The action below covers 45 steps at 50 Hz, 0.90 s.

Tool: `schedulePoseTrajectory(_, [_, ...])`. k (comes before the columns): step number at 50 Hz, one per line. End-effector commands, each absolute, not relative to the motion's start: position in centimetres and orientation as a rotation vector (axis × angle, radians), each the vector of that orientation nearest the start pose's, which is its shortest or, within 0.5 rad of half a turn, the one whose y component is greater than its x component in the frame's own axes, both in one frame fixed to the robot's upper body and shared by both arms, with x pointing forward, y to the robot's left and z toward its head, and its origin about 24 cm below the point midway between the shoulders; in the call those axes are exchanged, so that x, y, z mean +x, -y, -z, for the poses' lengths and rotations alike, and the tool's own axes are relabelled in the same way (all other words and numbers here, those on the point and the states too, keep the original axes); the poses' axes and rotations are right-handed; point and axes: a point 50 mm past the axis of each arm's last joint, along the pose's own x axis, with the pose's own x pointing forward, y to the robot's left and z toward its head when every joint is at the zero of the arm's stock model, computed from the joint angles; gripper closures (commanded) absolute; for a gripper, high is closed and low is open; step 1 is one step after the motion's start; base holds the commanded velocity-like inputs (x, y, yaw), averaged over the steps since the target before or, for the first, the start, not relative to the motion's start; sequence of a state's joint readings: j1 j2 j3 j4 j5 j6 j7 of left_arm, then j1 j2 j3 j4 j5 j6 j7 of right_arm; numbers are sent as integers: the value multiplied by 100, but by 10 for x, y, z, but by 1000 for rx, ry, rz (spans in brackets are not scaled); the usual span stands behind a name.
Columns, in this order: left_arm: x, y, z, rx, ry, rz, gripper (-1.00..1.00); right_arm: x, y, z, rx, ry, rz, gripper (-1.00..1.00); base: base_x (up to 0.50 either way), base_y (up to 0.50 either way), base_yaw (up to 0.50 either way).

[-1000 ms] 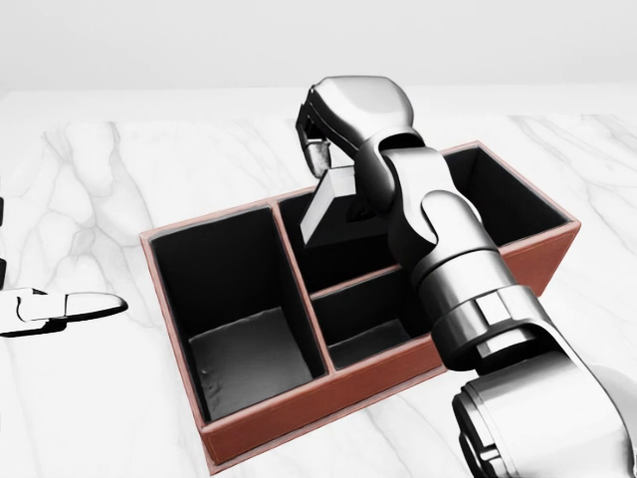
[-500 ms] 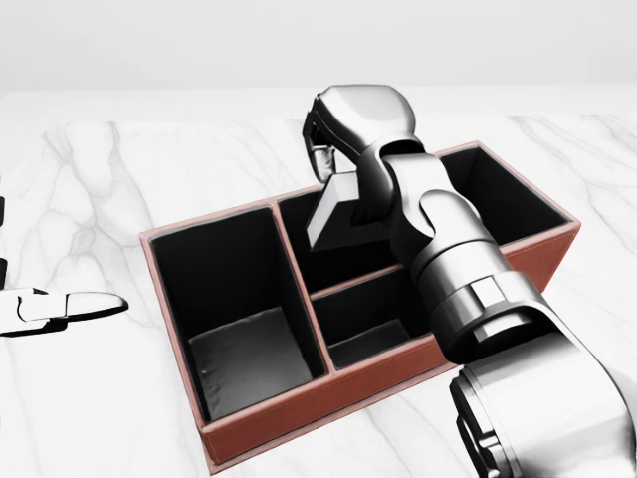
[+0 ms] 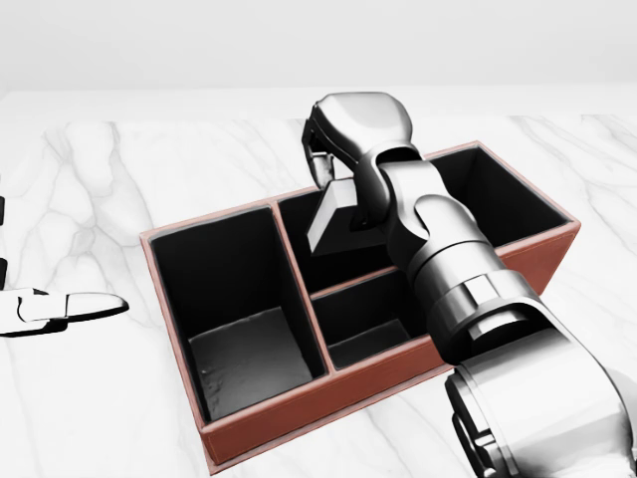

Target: Pick up the book and place it in the front compartment of the caddy.

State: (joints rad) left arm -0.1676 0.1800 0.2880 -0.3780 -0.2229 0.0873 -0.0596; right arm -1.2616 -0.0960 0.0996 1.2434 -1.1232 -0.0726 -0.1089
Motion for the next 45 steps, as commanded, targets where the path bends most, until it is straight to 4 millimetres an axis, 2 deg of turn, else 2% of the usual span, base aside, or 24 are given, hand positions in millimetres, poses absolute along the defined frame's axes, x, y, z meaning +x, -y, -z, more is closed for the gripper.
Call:
schedulePoseTrajectory(1, [252, -219, -175, -7, 503, -98, -100, 423, 67, -195, -1427, 306, -123, 100, 0, 0, 0])
schedulePoseTrajectory(45, [252, -219, -176, -6, 505, -97, -100, 422, 68, -183, -1446, 302, -112, 100, 0, 0, 0])
